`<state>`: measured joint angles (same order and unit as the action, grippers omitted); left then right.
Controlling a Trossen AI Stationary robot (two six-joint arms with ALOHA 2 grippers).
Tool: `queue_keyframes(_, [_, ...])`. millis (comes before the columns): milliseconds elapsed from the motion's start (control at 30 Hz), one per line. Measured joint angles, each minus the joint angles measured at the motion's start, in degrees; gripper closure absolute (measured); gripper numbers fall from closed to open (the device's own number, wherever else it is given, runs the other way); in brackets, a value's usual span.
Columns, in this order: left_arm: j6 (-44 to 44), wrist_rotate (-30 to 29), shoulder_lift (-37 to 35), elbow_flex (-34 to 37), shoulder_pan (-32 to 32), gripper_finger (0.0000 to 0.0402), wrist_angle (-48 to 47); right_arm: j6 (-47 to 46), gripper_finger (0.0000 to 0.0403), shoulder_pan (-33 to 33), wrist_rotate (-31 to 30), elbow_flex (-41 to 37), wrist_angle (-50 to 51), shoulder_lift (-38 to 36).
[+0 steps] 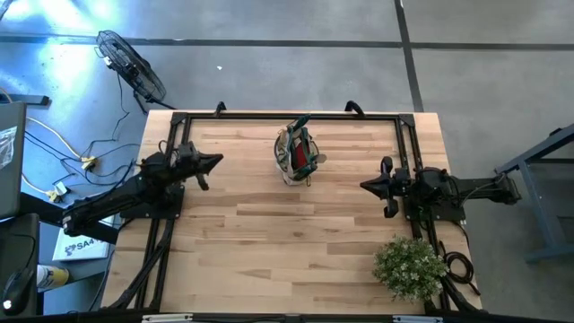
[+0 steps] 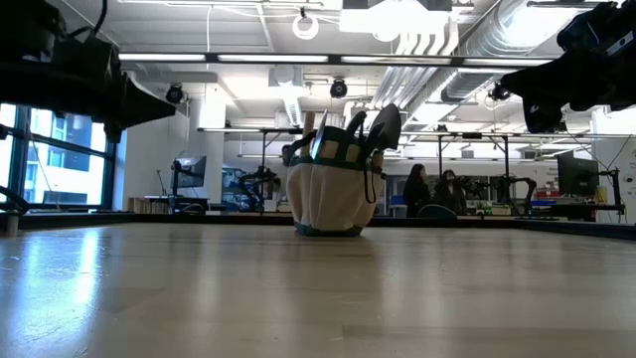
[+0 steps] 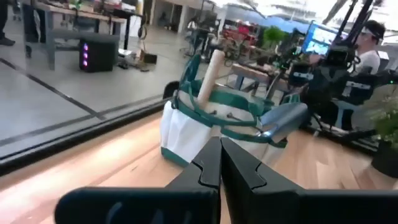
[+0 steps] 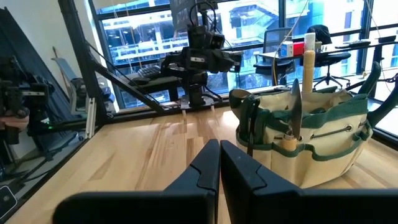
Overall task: Pick & Place Garden tools in Gardening bag
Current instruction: Return to Home Position
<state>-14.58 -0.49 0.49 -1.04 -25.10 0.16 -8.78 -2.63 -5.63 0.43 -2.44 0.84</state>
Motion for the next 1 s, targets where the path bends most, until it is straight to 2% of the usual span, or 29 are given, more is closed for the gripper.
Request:
queue_keyframes(733, [-0.5, 0.3, 1.1, 0.2, 0.3, 0.0401, 0.2, 0.0, 0.0399, 0.0, 0.0, -0.1, 0.0, 0.0])
queue_keyframes(833, [-0.5, -0.6, -0.2, 0.1, 3.4, 0.0401, 0.2, 0.0, 0.0399, 0.0, 0.0, -0.1, 0.0, 0.0])
queue_keyframes(1000, [-0.5, -3.1, -0.1, -0.1, 13.9, 0.0401, 0.1, 0.0, 0.0399, 0.0, 0.0, -0.1, 0.0, 0.0])
